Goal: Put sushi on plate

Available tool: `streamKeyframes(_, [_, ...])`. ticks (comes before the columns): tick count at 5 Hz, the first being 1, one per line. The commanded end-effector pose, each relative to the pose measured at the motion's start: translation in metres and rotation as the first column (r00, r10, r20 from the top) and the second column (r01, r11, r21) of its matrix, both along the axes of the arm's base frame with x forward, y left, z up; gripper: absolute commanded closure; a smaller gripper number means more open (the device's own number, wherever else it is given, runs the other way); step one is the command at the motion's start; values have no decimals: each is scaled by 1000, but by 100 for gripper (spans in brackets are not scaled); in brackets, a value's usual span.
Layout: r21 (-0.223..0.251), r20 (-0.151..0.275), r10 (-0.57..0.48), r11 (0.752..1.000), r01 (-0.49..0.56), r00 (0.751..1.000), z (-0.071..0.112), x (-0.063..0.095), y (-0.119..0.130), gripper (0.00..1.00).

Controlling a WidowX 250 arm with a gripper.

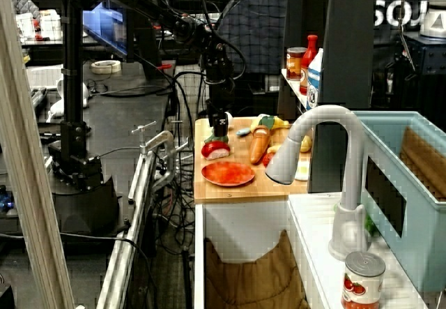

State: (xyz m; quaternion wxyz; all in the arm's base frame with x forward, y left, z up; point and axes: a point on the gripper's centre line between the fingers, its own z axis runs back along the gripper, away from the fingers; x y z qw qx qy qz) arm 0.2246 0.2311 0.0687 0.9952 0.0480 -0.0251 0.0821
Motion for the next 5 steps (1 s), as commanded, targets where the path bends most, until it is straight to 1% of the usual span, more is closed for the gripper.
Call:
streamKeyframes(1, [9,47,109,994,-109,993,2,-5,-12,0])
streamKeyframes(2, [19,69,119,992,-121,990,0,-4,-12,0])
streamKeyframes(4, [51,90,117,991,-122,989,-11,-3,-8,0])
streamKeyframes(5, [79,97,99,991,-107,990,-17,-5,-6,0])
